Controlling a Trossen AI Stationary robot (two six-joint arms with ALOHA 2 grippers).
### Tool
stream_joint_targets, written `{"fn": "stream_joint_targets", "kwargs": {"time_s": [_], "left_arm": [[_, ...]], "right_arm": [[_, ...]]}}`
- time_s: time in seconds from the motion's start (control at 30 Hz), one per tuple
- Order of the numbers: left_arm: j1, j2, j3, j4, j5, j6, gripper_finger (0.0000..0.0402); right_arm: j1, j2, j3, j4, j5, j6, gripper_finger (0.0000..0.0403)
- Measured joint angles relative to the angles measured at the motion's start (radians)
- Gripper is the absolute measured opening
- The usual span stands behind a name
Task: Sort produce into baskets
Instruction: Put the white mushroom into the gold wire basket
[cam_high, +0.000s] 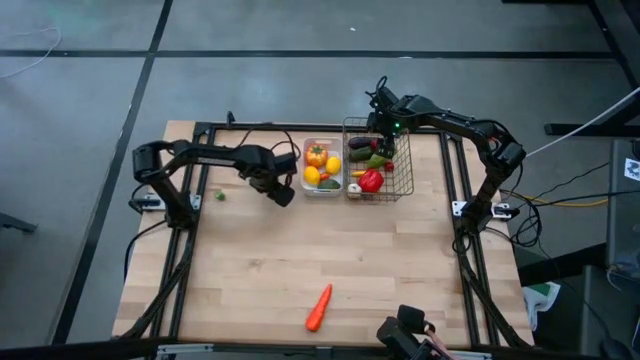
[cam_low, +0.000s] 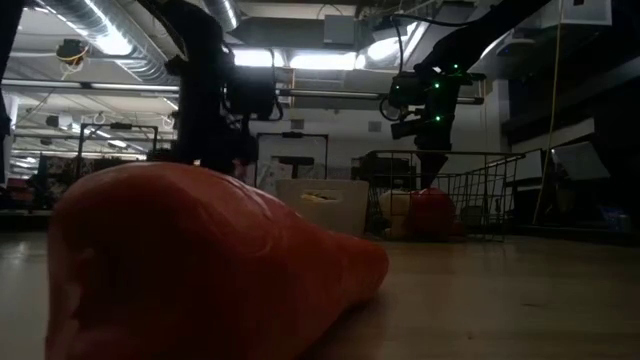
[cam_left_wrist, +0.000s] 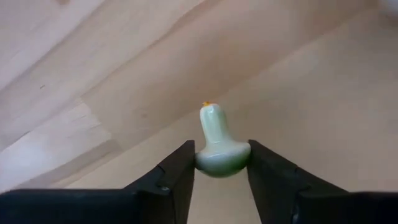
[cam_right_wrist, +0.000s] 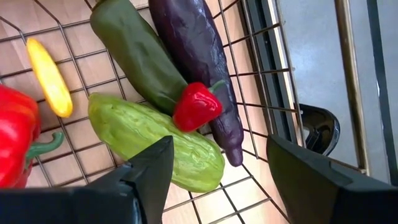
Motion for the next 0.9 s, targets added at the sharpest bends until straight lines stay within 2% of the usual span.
{"fn": "stream_joint_targets", "kwargs": {"time_s": [0.2,0.37,0.6,0.77,0.9], "left_arm": [[0.001,-0.088,0.047,0.002,0.048,0.081,0.0133],[0.001,-0.142,0.092,0.047,0.060,0.092,0.0133],[-0.008,-0.182,0.098,0.313,0.060,0.099,0.0133],[-0.010,-0.182,0.098,0.494,0.068,0.144,0.0134],[-0.022,-0.182,0.098,0.570,0.074,0.182,0.0134]], "right_arm": [[0.000,0.000,0.000,0.001,0.000,-0.001,0.0255],[0.000,-0.003,0.000,-0.002,0.000,-0.029,0.0255],[0.057,-0.049,0.000,-0.001,-0.017,-0.030,0.0255],[0.157,-0.105,0.000,0.007,-0.035,-0.029,0.0255],[0.254,-0.149,0.000,0.034,-0.035,-0.029,0.0255]]}}
